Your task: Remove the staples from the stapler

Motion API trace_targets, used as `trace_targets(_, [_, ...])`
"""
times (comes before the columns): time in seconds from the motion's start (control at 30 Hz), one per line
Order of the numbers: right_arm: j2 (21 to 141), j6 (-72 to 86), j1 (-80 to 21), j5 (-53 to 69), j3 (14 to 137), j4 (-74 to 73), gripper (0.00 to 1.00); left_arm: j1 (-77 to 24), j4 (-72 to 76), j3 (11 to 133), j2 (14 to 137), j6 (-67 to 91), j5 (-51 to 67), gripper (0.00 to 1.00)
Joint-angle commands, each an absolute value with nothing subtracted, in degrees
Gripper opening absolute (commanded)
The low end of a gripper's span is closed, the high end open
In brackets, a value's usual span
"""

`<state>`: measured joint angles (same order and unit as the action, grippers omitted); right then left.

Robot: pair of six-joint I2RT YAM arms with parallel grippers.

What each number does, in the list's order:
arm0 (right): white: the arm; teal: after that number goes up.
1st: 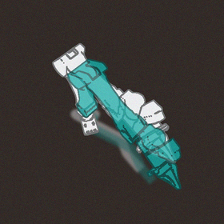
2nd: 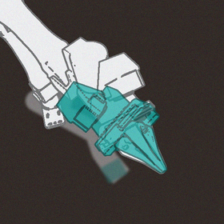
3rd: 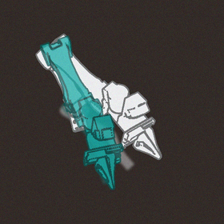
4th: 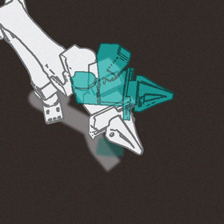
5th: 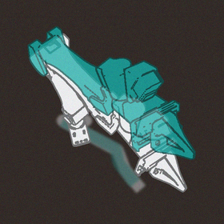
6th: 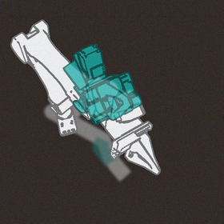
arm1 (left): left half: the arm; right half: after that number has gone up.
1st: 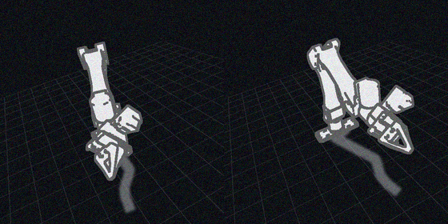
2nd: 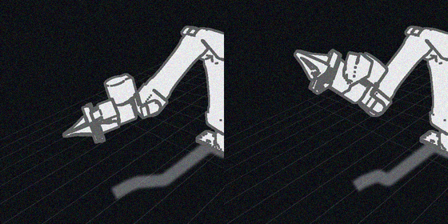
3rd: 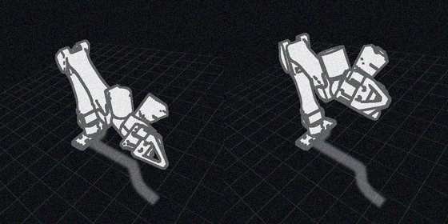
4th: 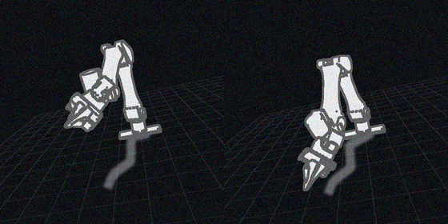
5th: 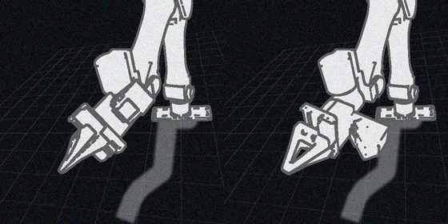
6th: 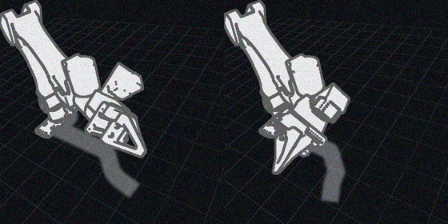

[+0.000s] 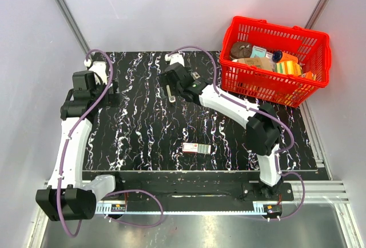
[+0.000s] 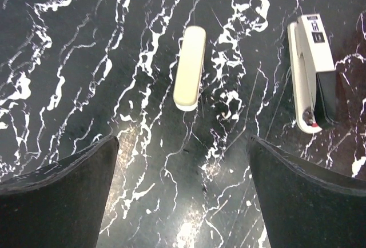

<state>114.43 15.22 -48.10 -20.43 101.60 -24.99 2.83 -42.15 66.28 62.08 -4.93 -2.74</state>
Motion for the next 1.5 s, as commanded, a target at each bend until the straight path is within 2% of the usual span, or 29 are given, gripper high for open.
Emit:
trace_targets(0.0, [114.16,11.88,-48.34,-20.30,103.61,-17.22,0.99,3.43,-41.57,67.76,59.85,-5.71,-1.32,0.99])
trace_targets(0.17, [121.37,10.46,-48.25,-27.85,114.06,-21.53,0.99,4.65,-41.66,68.73,60.29,-4.31,-1.41,0.99])
trace_targets(0.33, [126.99,15.46,-47.90,-35.16,120.65,-24.50,0.99,7.38,-44.47,71.80,62.75,-2.64,1.56,0.99])
trace_targets(0.53, [133.76,15.56,-45.18,-28.14,124.98,-26.02,0.99,9.49,-45.53,72.42,63.46,-2.37,4.31,0.99])
trace_targets(0.93, [140.88,17.31,-43.15,-20.13,129.29,-27.60,0.83,9.58,-45.61,71.80,65.56,-2.64,4.57,0.99])
trace_targets(1.3, [144.75,20.92,-44.30,-16.26,132.27,-27.77,0.80,9.58,-45.79,70.75,64.25,-3.95,2.55,0.99])
trace_targets(1.37, [145.54,20.83,-44.30,-16.08,133.15,-28.47,0.77,9.58,-45.70,70.58,64.16,-4.04,2.29,0.99])
trace_targets(1.47, [147.74,21.00,-44.47,-15.91,136.31,-30.93,0.67,9.58,-45.44,70.14,63.81,-4.22,1.85,0.99])
